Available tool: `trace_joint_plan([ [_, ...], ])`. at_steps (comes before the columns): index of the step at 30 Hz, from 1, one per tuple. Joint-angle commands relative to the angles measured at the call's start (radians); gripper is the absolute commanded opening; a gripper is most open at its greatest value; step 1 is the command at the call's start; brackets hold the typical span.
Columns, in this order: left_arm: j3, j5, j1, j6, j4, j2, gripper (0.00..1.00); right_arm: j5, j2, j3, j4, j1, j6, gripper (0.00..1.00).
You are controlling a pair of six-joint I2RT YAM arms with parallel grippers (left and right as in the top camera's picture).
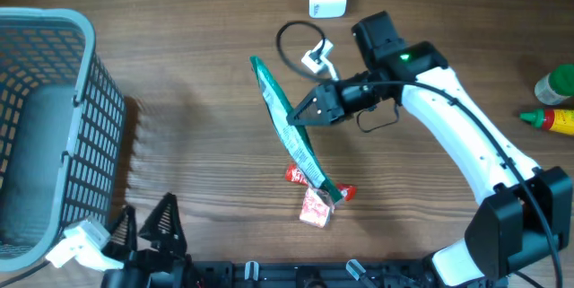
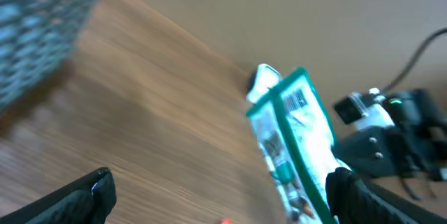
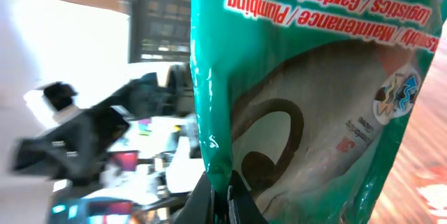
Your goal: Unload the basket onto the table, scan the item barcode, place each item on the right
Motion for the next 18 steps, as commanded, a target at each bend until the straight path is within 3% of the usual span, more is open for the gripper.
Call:
trace_joint_plan([
  [1,-0.015,0.108,0.007,-0.044,0.075,-0.008,1.00,-0.369,-0.027,0.025,0.020,-0.035,-0.029,0.05],
  [8,-0.165,0.234,0.007,-0.150,0.202,-0.008,0.98,-0.372,-0.029,0.025,0.045,-0.047,0.126,0.05],
  [9,-0.206,0.237,0.007,-0.206,0.240,-0.008,0.96,-0.372,-0.030,0.025,0.046,-0.050,0.138,0.05],
  [11,-0.317,0.246,0.007,-0.407,0.333,-0.008,0.79,-0.372,-0.030,0.025,0.045,-0.059,0.145,0.05],
  [13,-0.434,0.325,0.007,-0.578,0.444,-0.008,0.85,-0.372,-0.030,0.025,0.054,-0.071,0.173,0.05],
  [18,-0.685,0.493,0.007,-0.738,0.902,-0.008,0.91,-0.372,-0.030,0.025,0.117,-0.078,0.260,0.04],
])
